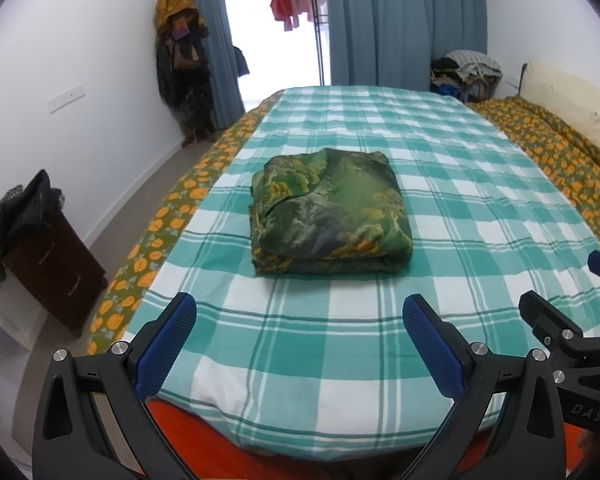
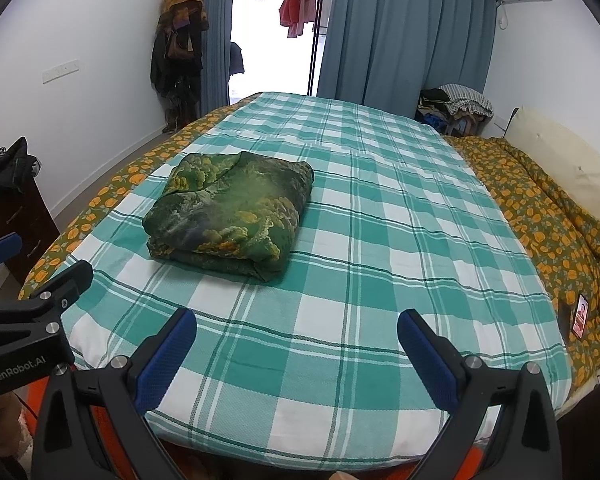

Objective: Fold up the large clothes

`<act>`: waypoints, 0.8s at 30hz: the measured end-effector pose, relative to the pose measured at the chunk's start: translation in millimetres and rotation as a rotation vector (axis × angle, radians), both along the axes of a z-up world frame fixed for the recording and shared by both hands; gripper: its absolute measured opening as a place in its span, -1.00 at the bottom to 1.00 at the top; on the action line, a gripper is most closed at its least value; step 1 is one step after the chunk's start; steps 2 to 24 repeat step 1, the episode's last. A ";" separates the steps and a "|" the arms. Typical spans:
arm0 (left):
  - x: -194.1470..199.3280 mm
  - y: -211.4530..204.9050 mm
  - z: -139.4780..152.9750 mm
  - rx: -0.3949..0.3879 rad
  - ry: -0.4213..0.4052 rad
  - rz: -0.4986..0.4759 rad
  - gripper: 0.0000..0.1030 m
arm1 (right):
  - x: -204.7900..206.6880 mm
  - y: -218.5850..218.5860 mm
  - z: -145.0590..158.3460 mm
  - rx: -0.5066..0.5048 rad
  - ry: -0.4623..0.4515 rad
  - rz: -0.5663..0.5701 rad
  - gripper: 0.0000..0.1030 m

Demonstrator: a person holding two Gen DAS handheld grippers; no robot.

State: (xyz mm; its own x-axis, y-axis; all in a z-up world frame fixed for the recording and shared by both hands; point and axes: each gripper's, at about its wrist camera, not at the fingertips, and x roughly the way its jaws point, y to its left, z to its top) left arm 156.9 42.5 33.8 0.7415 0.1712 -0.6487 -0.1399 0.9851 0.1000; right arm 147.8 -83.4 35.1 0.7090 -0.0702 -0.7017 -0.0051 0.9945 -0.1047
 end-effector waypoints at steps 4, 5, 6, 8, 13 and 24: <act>-0.6 -0.2 -0.3 0.000 0.000 0.001 0.99 | -0.9 0.2 -0.4 0.000 0.000 0.000 0.98; -0.6 -0.2 -0.3 0.000 0.000 0.001 0.99 | -0.9 0.2 -0.4 0.000 0.000 0.000 0.98; -0.6 -0.2 -0.3 0.000 0.000 0.001 0.99 | -0.9 0.2 -0.4 0.000 0.000 0.000 0.98; -0.6 -0.2 -0.3 0.000 0.000 0.001 0.99 | -0.9 0.2 -0.4 0.000 0.000 0.000 0.98; -0.6 -0.2 -0.3 0.000 0.000 0.001 0.99 | -0.9 0.2 -0.4 0.000 0.000 0.000 0.98; -0.6 -0.2 -0.3 0.000 0.000 0.001 0.99 | -0.9 0.2 -0.4 0.000 0.000 0.000 0.98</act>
